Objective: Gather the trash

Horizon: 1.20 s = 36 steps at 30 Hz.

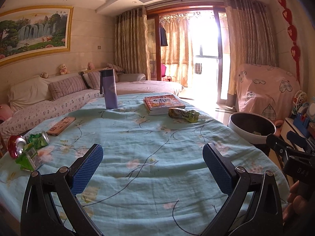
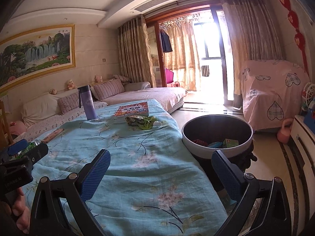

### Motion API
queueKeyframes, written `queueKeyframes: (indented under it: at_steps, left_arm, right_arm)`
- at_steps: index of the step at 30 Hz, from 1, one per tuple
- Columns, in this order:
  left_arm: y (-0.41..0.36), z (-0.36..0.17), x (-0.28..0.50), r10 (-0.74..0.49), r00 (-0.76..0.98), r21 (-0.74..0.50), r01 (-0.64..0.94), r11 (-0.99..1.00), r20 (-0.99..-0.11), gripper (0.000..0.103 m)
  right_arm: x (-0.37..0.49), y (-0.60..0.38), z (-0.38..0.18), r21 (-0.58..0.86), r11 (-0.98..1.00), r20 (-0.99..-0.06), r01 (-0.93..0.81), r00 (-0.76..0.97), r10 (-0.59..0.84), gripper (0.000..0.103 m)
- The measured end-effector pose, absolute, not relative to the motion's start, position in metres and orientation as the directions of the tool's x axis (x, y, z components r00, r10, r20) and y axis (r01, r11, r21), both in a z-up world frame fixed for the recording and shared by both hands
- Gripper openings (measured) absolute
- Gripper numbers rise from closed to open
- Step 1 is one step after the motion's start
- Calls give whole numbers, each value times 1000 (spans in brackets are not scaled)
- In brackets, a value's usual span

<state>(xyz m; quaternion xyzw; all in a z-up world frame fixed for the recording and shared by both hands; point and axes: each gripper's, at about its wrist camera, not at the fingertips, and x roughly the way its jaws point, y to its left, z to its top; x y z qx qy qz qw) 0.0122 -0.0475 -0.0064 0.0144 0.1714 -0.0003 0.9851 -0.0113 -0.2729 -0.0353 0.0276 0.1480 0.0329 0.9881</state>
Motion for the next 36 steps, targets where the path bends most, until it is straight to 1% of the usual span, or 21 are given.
queueKeyframes:
  at_steps: [13, 36]
  left_arm:
    - [-47, -8, 9, 12, 946, 42, 2, 999, -325, 103]
    - [-48, -6, 7, 6, 949, 44, 8, 999, -315, 103]
  right_arm:
    - [-11, -270, -37, 68, 996, -293, -65, 953, 82, 103]
    - [-19, -275, -34, 103, 993, -260, -63, 962, 88, 103]
